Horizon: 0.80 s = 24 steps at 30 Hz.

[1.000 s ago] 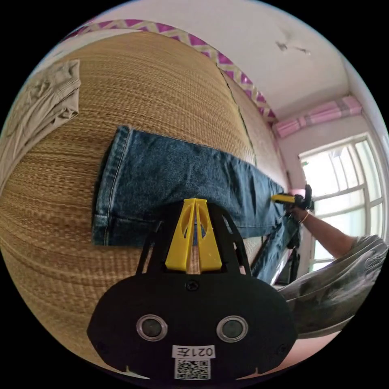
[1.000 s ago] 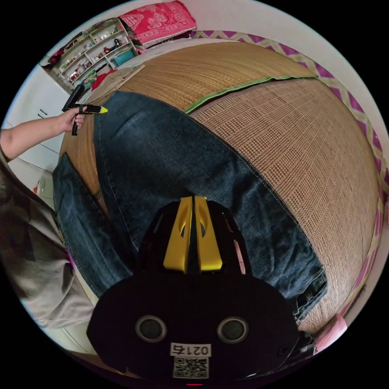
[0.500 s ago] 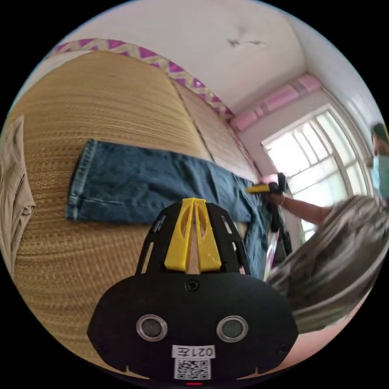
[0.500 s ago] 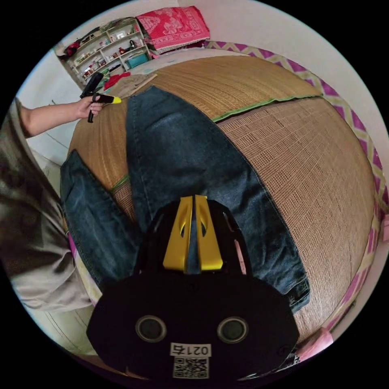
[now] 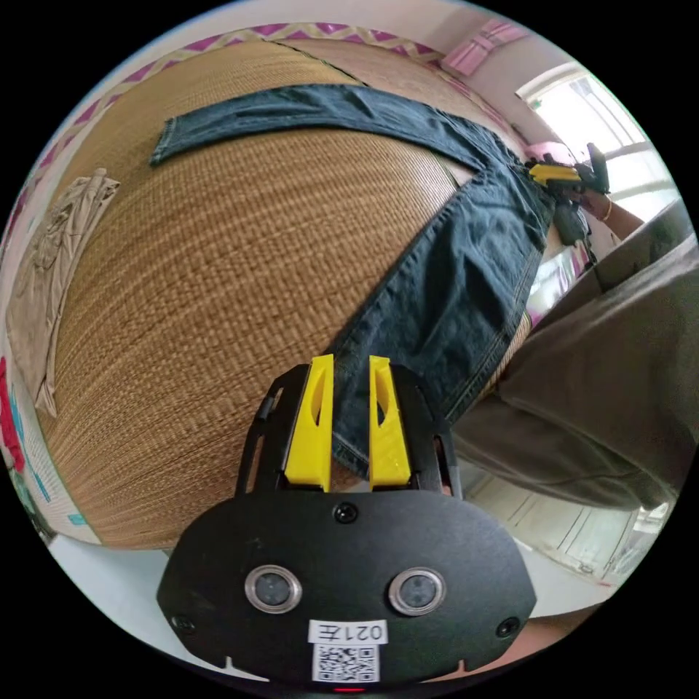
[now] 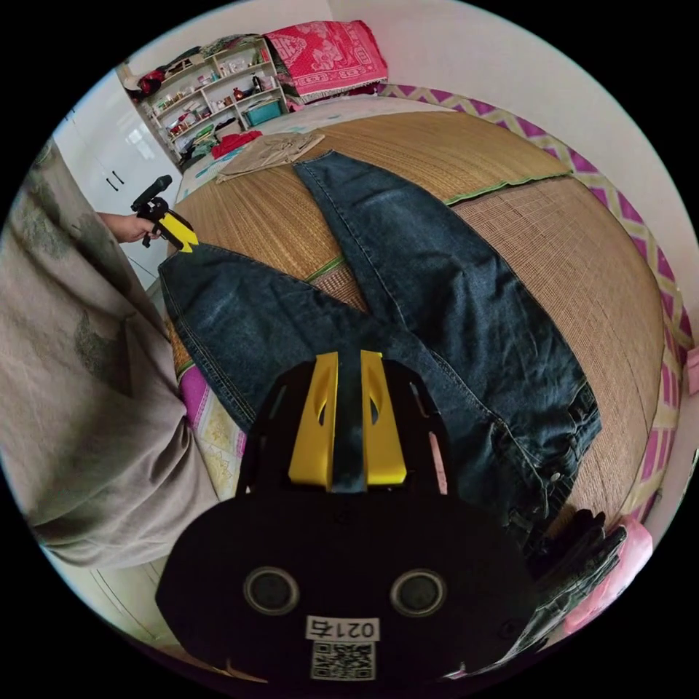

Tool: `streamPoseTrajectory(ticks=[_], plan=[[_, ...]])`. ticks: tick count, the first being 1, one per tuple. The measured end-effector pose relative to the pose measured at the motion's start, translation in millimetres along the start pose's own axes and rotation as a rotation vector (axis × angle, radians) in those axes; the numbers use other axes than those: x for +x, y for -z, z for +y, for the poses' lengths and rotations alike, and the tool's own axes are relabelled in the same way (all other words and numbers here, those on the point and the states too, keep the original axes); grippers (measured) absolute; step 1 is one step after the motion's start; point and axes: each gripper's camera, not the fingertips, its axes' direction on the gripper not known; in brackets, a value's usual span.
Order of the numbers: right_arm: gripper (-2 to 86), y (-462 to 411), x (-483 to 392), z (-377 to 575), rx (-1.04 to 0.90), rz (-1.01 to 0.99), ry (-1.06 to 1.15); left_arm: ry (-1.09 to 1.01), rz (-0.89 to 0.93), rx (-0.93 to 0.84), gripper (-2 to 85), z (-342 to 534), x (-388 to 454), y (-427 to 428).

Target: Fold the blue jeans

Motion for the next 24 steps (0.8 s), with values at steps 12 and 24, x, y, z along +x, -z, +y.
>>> streamPoseTrajectory(ticks=[12, 24], plan=[[5.3, -33.8, -56.1, 7.5, 0.019, 0.071, -0.09, -0.14, -0.105, -0.052, -0.9, -37.6, 12.7, 20.5], [6.8, -175.9, -69.7, 55.3, -0.212, 0.157, -0.267, -0.021, 0.066, -0.103, -0.9, -40.1, -64.5, 6.4]])
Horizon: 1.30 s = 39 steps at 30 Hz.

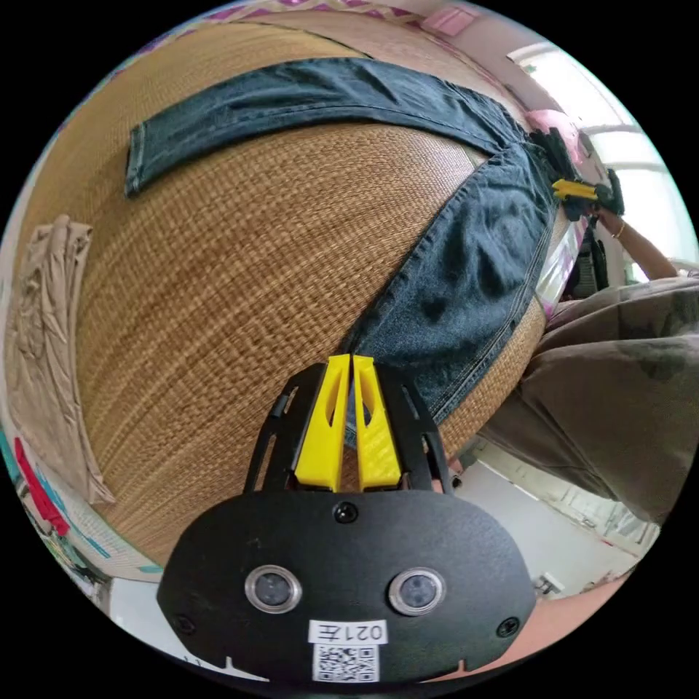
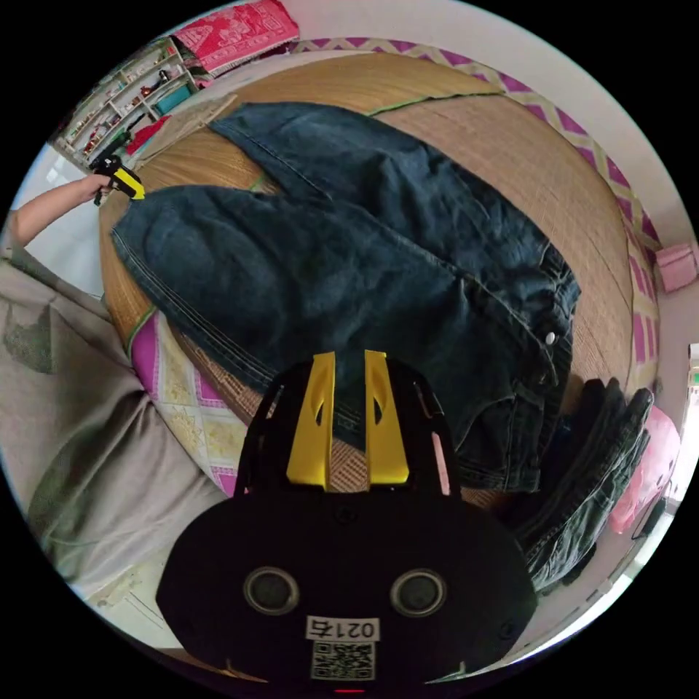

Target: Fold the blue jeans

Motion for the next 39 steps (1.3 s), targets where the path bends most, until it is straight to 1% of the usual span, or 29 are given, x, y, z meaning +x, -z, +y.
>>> streamPoseTrajectory(ticks=[2, 3, 4, 5, 6, 7, 9, 11, 12, 13, 14, 15, 16, 17, 20, 22, 24, 25, 28, 31, 36, 39], plan=[[6.6, -49.1, -1.3, 23.5, -0.108, 0.017, -0.077, 0.058, 0.029, 0.112, -0.9, 32.9, -8.1, 8.6], [6.5, -50.8, -2.9, 32.2, -0.03, 0.011, -0.098, 0.128, 0.044, 0.186, -0.9, 61.2, -14.7, 14.4], [6.4, -60.9, -6.4, 44.9, 0.008, -0.013, -0.148, 0.195, 0.049, 0.245, -0.9, 91.9, -18.6, 19.2], [6.4, -70.9, -15.2, 51.7, 0.004, -0.021, -0.175, 0.224, 0.044, 0.273, -0.9, 106.7, -18.5, 21.4], [6.4, -75.7, -22.1, 53.6, -0.007, -0.009, -0.172, 0.265, 0.027, 0.32, -0.9, 135.8, -13.5, 24.2], [6.4, -84.6, -37.1, 57.3, -0.037, 0.019, -0.148, 0.284, 0.018, 0.328, -0.9, 159.3, -3.5, 21.9], [6.5, -90.4, -43.4, 70.3, -0.039, 0.043, -0.236, 0.314, 0.012, 0.343, -0.9, 189.8, 16.5, 12.6], [6.7, -84.8, -24.3, 114.4, 0.15, -0.01, -0.546, 0.384, 0.041, 0.402, -0.9, 220.0, 35.1, -1.3], [6.8, -87.0, -17.7, 128.5, 0.19, -0.034, -0.639, 0.473, 0.101, 0.485, -0.9, 243.4, 43.6, -15.0], [7.3, -97.7, -6.3, 157.6, 0.26, -0.097, -0.81, 0.582, 0.189, 0.555, -0.9, 266.4, 48.4, -35.1], [8.1, -115.6, 1.3, 185.1, 0.328, -0.174, -0.95, 0.634, 0.226, 0.586, -0.9, 277.2, 50.9, -46.1], [8.6, -126.8, 3.9, 197.4, 0.353, -0.214, -1.011, 0.728, 0.272, 0.643, -0.9, 296.5, 57.4, -67.0], [9.5, -151.0, 6.8, 219.3, 0.39, -0.292, -1.119, 0.81, 0.305, 0.682, -0.9, 312.7, 64.1, -87.4], [10.6, -172.7, 6.4, 237.2, 0.426, -0.348, -1.207, 0.844, 0.32, 0.695, -0.9, 319.6, 67.1, -96.8], [12.0, -218.7, -3.1, 267.2, 0.549, -0.464, -1.332, 0.996, 0.352, 0.745, -0.8, 351.1, 81.4, -132.7], [12.8, -245.3, -9.0, 273.9, 0.573, -0.518, -1.352, 1.125, 0.355, 0.778, -0.3, 376.9, 91.3, -155.4], [13.2, -272.3, -13.0, 278.1, 0.586, -0.576, -1.372, 1.191, 0.36, 0.794, 0.7, 391.9, 97.3, -172.9], [13.3, -289.1, -14.7, 279.2, 0.592, -0.606, -1.381, 1.221, 0.383, 0.795, 2.9, 398.5, 99.7, -185.4], [13.3, -323.6, -15.9, 278.9, 0.626, -0.667, -1.391, 1.24, 0.435, 0.839, 6.8, 405.5, 105.6, -210.4], [13.2, -351.3, -11.7, 271.4, 0.608, -0.692, -1.371, 1.272, 0.454, 0.907, 8.5, 410.8, 103.3, -230.0], [11.6, -389.8, 1.4, 269.5, 0.557, -0.741, -1.363, 1.318, 0.483, 1.004, 7.3, 417.6, 82.9, -259.1], [11.1, -411.3, 6.8, 274.6, 0.551, -0.78, -1.376, 1.287, 0.523, 1.07, 6.6, 411.2, 63.2, -270.6]])
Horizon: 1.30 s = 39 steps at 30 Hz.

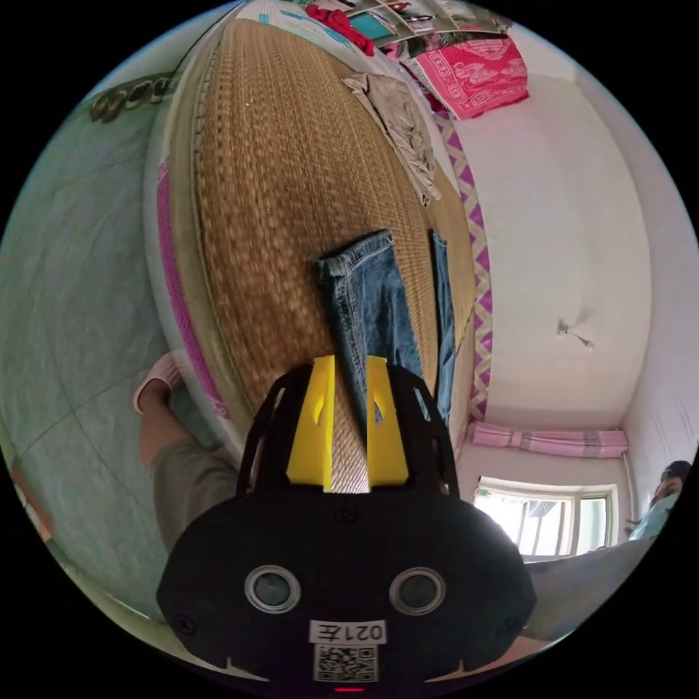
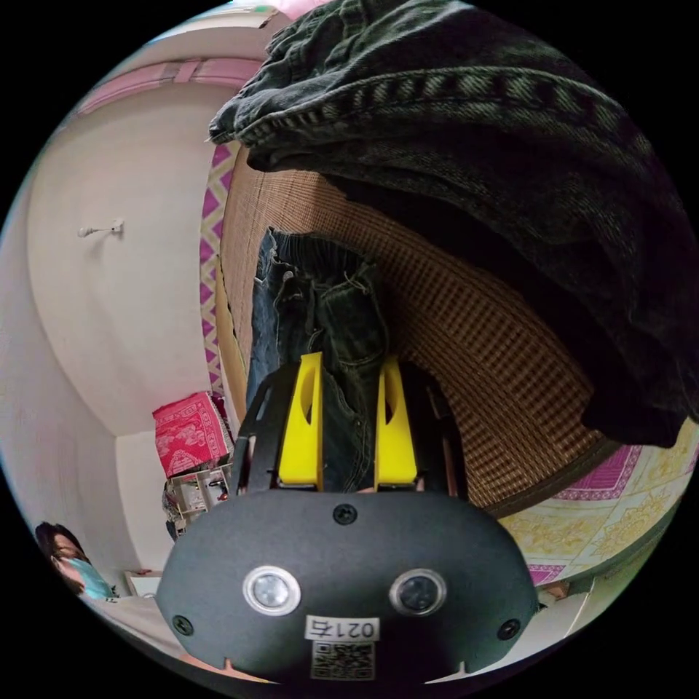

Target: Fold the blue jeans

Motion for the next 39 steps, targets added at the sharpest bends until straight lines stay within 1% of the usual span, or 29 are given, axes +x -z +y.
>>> streamPoseTrajectory(ticks=[5, 6, 8, 11, 14, 15, 18, 20, 22, 23, 25, 26, 28, 29, 31, 34, 36, 39], plan=[[10.1, -13.2, 22.2, -12.4, -0.014, -0.014, -0.009, -0.01, 0.028, 0.019, 4.7, -25.7, -5.4, -25.4], [9.5, -14.2, 23.8, -14.1, -0.016, -0.017, -0.009, -0.015, -0.002, 0.027, 1.9, -29.8, -4.2, -26.6], [6.4, -14.6, 27.4, -21.5, -0.035, -0.036, 0.001, -0.056, -0.051, 0.025, -0.1, -34.0, 4.0, -27.4], [2.4, -5.6, 14.6, -30.8, -0.047, -0.016, 0.04, -0.063, -0.003, 0.004, -0.7, -46.8, 21.0, -25.5], [0.9, 3.4, -23.9, -43.7, -0.066, 0.015, 0.096, -0.121, -0.06, -0.095, -0.9, -75.0, 69.7, -31.9], [0.8, 4.9, -33.6, -47.1, -0.068, 0.018, 0.107, -0.139, -0.106, -0.151, -0.9, -90.4, 94.2, -38.5], [0.2, 7.0, -83.3, -72.4, -0.083, -0.013, 0.145, -0.162, -0.204, -0.281, -0.9, -137.0, 157.5, -63.4], [0.1, -1.9, -121.8, -103.1, -0.099, -0.021, 0.157, -0.165, -0.236, -0.359, -0.9, -170.8, 193.7, -85.4], [0.1, -16.9, -146.5, -132.9, -0.12, -0.016, 0.156, -0.177, -0.264, -0.462, -0.9, -223.4, 239.4, -127.9], [0.2, -29.6, -159.7, -155.3, -0.134, -0.007, 0.142, -0.18, -0.266, -0.486, -0.9, -237.6, 249.4, -140.9], [0.4, -52.3, -175.3, -191.3, -0.158, 0.019, 0.128, -0.186, -0.259, -0.564, -0.9, -295.0, 284.5, -200.6], [0.6, -69.3, -182.6, -216.2, -0.174, 0.044, 0.113, -0.182, -0.257, -0.578, -0.9, -309.0, 292.2, -217.6], [1.2, -95.0, -190.9, -251.8, -0.189, 0.101, 0.095, -0.2, -0.277, -0.627, -0.9, -358.8, 326.9, -293.7], [1.8, -112.2, -194.5, -273.8, -0.198, 0.151, 0.086, -0.215, -0.288, -0.635, -0.9, -368.8, 336.0, -312.9], [3.6, -134.6, -194.5, -301.2, -0.213, 0.207, 0.063, -0.253, -0.371, -0.65, -0.8, -402.0, 369.2, -392.0], [7.6, -148.2, -192.2, -329.4, -0.198, 0.176, 0.01, -0.289, -0.463, -0.682, -0.2, -429.2, 400.7, -471.0], [8.2, -143.5, -194.5, -341.9, -0.202, 0.146, 0.011, -0.336, -0.554, -0.721, 0.1, -442.3, 414.2, -504.2], [8.4, -121.6, -199.1, -359.4, -0.226, 0.063, 0.043, -0.415, -0.641, -0.707, 0.6, -471.2, 431.9, -525.2]])
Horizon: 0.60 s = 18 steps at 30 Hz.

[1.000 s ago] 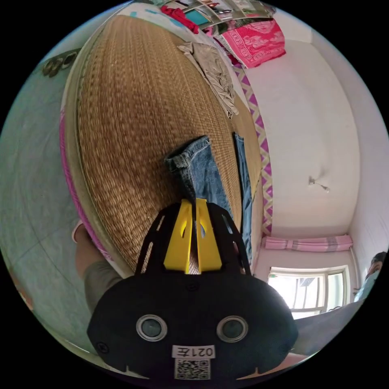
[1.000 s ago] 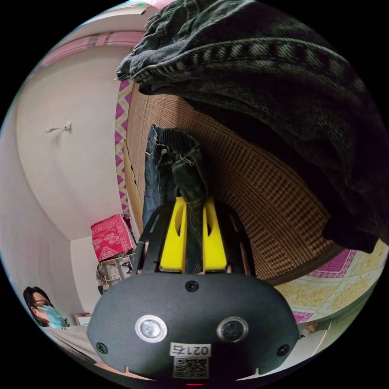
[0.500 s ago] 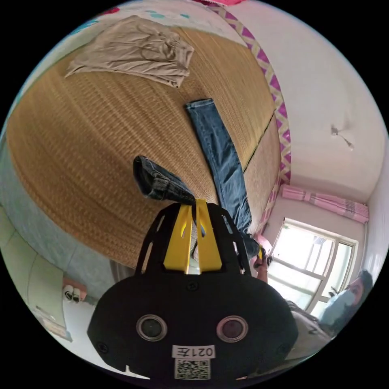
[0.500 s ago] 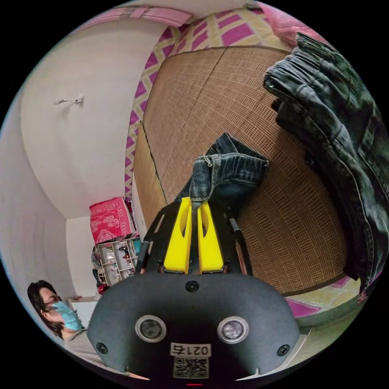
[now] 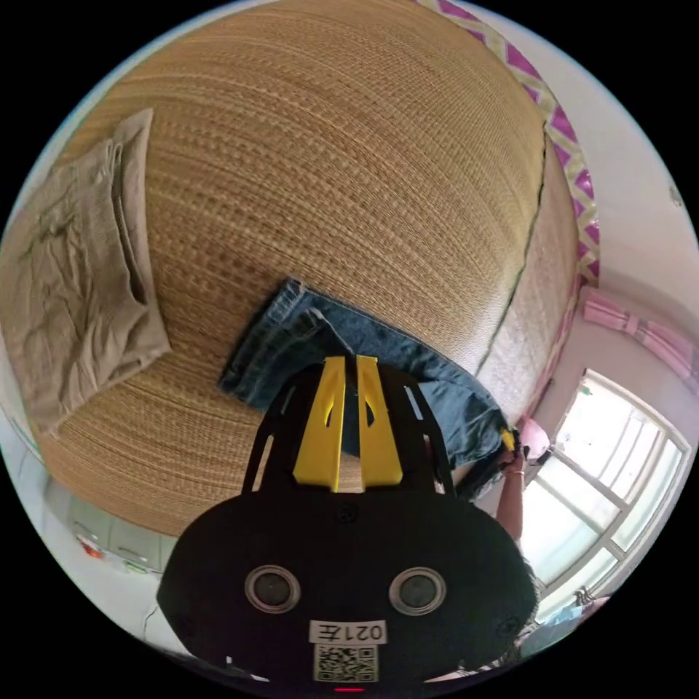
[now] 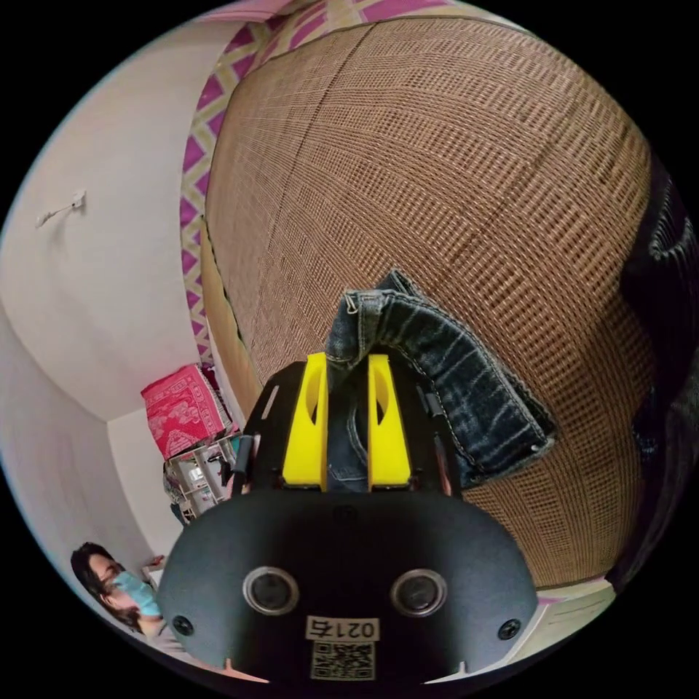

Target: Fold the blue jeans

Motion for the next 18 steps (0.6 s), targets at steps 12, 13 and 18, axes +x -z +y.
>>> streamPoseTrajectory(ticks=[12, 13, 18], plan=[[7.2, 50.2, -169.0, 18.1, -0.058, 0.1, 0.657, -0.34, -0.119, 0.268, 4.5, 4.6, 52.1, 36.5], [7.5, 38.4, -197.0, 19.7, -0.095, 0.151, 0.749, -0.336, -0.115, 0.279, 4.6, 6.1, 47.6, 33.6], [7.8, 17.8, -280.0, 14.8, -0.209, 0.156, 0.9, -0.324, -0.161, 0.144, 8.3, -1.0, 23.7, 1.8]])
